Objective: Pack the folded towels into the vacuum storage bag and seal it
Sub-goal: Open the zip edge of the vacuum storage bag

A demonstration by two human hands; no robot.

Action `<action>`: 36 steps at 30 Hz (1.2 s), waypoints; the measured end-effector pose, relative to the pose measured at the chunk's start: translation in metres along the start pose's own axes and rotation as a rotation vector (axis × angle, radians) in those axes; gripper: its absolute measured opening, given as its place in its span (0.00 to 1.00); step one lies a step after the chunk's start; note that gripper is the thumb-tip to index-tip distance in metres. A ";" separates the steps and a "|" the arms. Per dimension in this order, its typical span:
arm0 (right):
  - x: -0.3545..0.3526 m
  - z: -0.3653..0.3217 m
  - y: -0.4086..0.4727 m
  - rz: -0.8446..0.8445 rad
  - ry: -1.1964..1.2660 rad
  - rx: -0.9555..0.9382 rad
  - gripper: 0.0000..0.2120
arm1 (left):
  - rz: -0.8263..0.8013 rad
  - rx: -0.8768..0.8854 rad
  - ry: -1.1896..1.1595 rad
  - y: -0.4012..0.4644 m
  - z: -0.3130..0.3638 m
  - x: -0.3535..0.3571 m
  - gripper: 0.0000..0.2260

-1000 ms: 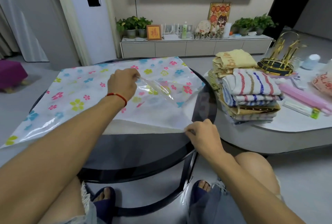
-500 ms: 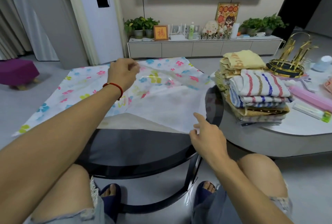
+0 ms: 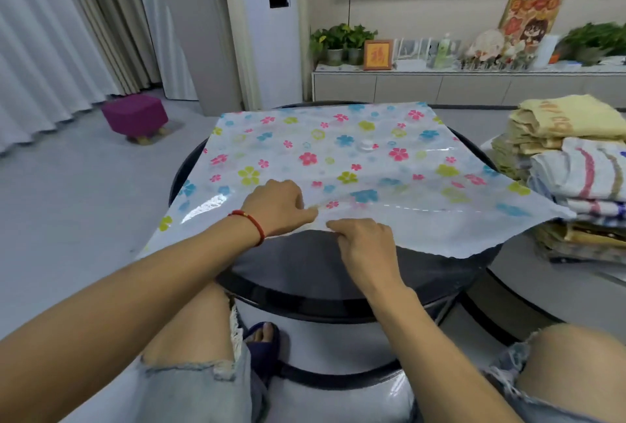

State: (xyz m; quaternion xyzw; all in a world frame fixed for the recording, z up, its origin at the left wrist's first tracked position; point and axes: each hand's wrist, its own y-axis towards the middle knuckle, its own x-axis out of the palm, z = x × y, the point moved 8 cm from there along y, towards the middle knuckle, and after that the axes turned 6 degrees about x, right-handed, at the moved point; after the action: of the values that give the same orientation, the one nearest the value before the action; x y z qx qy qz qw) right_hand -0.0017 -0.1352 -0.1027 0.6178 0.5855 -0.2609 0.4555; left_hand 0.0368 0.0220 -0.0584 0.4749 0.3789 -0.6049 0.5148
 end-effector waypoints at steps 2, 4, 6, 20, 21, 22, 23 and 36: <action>0.008 -0.003 -0.010 -0.045 -0.041 -0.016 0.13 | 0.044 -0.002 0.001 0.006 -0.005 -0.011 0.19; 0.012 0.001 -0.025 -0.065 -0.059 -0.026 0.12 | 0.095 -0.050 -0.028 0.016 -0.013 -0.028 0.18; 0.008 0.009 -0.035 -0.061 -0.058 0.003 0.13 | 0.111 -0.129 -0.202 0.026 -0.027 -0.043 0.16; 0.011 -0.068 0.006 -0.003 0.156 -0.076 0.08 | -0.080 -0.008 -0.170 0.005 -0.041 -0.031 0.14; 0.014 -0.067 -0.002 -0.027 0.161 -0.097 0.08 | -0.064 -0.019 -0.232 0.008 -0.045 -0.036 0.12; 0.018 -0.064 -0.011 -0.054 0.140 -0.117 0.09 | -0.028 -0.051 -0.305 0.011 -0.052 -0.043 0.11; 0.024 -0.058 -0.020 -0.083 0.118 -0.131 0.10 | 0.022 -0.096 -0.384 0.014 -0.060 -0.051 0.10; 0.017 -0.109 0.007 0.048 0.202 -0.186 0.08 | 0.049 -0.038 -0.108 -0.022 -0.066 -0.050 0.17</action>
State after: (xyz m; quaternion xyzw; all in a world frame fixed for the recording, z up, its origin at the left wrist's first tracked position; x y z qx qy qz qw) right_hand -0.0147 -0.0316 -0.0660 0.6098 0.6351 -0.1310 0.4558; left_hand 0.0288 0.1016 -0.0284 0.4409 0.3505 -0.6094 0.5581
